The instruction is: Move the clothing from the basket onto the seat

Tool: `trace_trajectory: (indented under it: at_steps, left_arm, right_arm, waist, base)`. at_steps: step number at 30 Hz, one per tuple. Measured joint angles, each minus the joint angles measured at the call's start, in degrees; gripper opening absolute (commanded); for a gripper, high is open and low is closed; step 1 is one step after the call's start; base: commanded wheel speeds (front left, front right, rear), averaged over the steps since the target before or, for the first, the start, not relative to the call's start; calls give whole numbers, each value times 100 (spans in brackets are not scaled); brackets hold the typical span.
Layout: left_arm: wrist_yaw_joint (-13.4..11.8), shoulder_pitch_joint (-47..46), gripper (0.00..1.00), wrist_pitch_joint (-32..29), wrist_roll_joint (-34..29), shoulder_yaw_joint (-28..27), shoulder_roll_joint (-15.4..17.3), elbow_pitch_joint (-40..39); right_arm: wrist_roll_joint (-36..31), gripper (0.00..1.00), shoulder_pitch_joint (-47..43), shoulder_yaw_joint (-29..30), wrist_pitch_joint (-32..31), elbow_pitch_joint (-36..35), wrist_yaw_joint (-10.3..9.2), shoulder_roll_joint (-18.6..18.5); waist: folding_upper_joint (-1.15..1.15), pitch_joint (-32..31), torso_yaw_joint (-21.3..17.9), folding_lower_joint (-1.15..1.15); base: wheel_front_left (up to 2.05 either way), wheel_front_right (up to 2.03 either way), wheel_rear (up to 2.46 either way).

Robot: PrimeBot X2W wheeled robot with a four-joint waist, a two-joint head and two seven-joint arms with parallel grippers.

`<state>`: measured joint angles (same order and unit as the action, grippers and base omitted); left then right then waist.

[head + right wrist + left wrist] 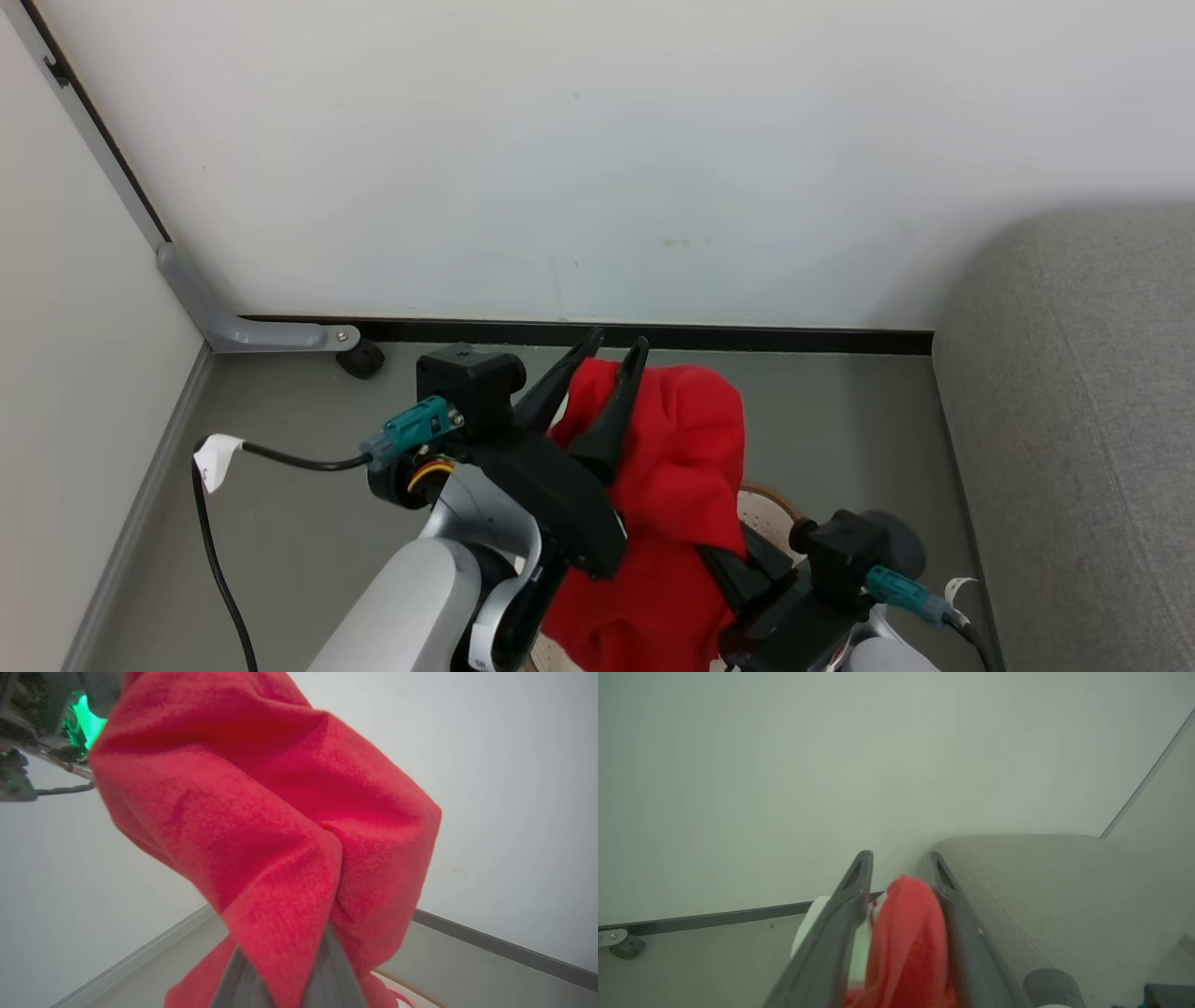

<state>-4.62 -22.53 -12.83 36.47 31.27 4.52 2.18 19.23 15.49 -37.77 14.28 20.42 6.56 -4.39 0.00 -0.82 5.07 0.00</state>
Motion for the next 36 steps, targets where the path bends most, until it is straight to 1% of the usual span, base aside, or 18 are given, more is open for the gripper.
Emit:
trace_trajectory:
  at_steps: [1,5,13,21,23,26,29,31,33,36]
  left_arm:
    - [0,34,100,0,29,-15,15,24]
    - [7,181,100,8,208,-60,75,141]
    - [2,680,100,114,208,-122,326,281]
    - [12,877,100,332,178,-223,516,404]
    - [65,978,100,344,178,-225,557,403]
    - [80,1143,100,420,178,-188,589,359]
    - [167,1259,100,489,176,-115,631,290]
    - [170,1294,100,517,167,-60,632,227]
    - [267,1345,100,568,123,5,636,114]
    - [346,1374,100,598,66,151,630,-18]
  right_arm:
    - [4,0,-1,40,0,-18,0,-16]
    - [60,0,-88,158,0,-110,1,-125]
    - [102,0,-110,247,0,-198,8,-241]
    - [102,0,-179,359,0,-274,9,-380]
    - [102,0,-184,389,0,-283,10,-390]
    - [102,0,-186,478,0,-310,31,-441]
    - [102,0,-187,636,0,-339,34,-533]
    - [102,0,-187,744,0,-341,34,-606]
    - [103,0,-185,876,0,-342,34,-704]
    - [103,0,-186,971,0,-359,33,-760]
  waist:
    - [0,10,-17,0]
    - [0,45,-75,0]
    - [0,101,-213,0]
    - [0,162,-323,0]
    - [0,170,-362,0]
    - [0,182,-425,0]
    - [0,198,-500,0]
    - [0,205,-556,0]
    - [0,210,-646,0]
    - [0,208,-738,0]
  base:
    - [0,0,0]
    - [0,0,0]
    - [0,0,0]
    - [0,0,0]
    - [0,0,0]
    - [0,0,0]
    - [0,0,0]
    - [0,0,0]
    - [0,0,0]
    - [0,0,0]
